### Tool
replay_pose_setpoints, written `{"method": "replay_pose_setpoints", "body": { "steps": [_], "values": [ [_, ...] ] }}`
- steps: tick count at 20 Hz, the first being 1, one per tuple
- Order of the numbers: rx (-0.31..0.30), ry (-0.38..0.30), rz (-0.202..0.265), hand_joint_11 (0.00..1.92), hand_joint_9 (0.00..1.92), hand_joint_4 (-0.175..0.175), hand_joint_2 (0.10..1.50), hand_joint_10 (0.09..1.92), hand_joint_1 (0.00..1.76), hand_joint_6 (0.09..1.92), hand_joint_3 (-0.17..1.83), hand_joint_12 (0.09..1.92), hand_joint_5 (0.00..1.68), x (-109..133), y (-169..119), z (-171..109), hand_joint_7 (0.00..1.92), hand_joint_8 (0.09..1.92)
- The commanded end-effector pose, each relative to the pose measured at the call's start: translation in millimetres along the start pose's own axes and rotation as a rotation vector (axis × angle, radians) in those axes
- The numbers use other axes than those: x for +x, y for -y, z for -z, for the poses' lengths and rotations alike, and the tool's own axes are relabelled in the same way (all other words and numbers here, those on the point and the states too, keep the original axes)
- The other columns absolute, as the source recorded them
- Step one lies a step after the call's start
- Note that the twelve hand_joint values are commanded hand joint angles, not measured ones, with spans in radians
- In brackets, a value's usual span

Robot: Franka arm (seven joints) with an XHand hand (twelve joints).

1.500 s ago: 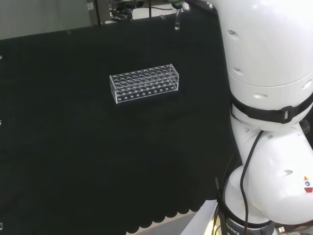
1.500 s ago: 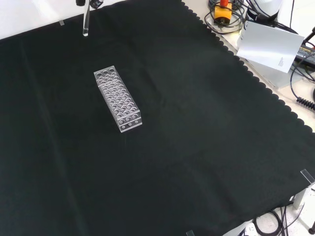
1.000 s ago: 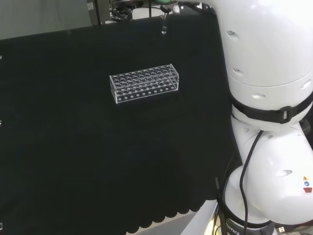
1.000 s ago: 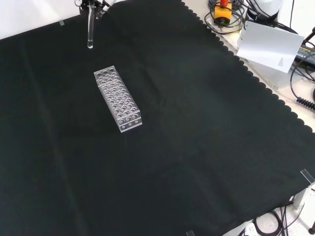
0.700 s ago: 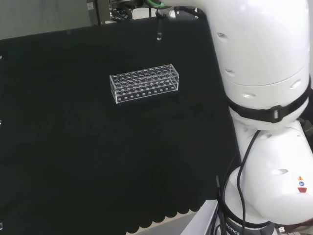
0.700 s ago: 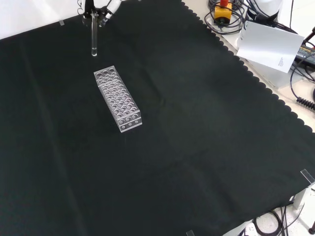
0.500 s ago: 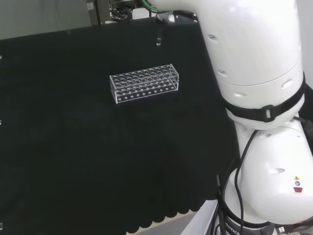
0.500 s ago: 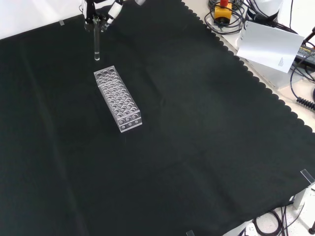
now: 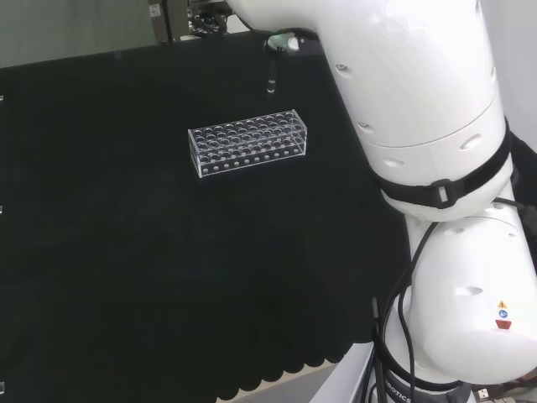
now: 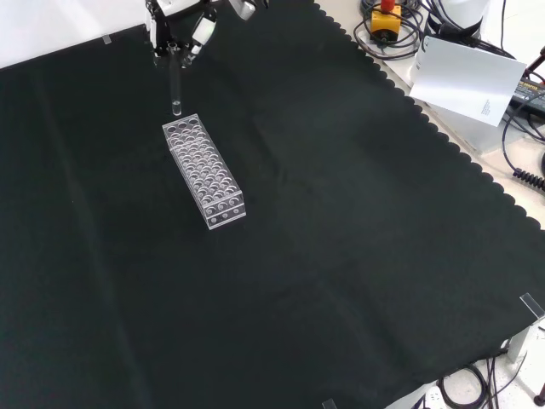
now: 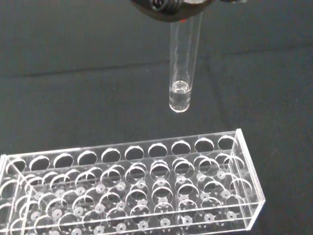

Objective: Put the test tube back in the rack.

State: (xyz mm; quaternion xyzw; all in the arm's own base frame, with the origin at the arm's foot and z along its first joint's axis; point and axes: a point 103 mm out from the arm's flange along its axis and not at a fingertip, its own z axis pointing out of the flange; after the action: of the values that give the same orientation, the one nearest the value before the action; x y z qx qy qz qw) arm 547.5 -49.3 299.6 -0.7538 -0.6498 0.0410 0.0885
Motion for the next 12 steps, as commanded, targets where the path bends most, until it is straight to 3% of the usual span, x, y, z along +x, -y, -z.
{"method": "replay_pose_setpoints", "body": {
  "steps": [1, 12],
  "values": [
    [0.018, 0.030, 0.016, 1.03, 1.24, -0.175, 0.99, 0.54, 1.42, 0.09, 0.00, 1.08, 1.32, 2, -1, -11, 1.29, 0.86],
    [0.050, 0.100, 0.020, 1.02, 1.23, -0.175, 0.99, 0.54, 1.42, 0.09, 0.00, 1.09, 1.32, -1, -11, -31, 1.29, 0.86]
  ]
}}
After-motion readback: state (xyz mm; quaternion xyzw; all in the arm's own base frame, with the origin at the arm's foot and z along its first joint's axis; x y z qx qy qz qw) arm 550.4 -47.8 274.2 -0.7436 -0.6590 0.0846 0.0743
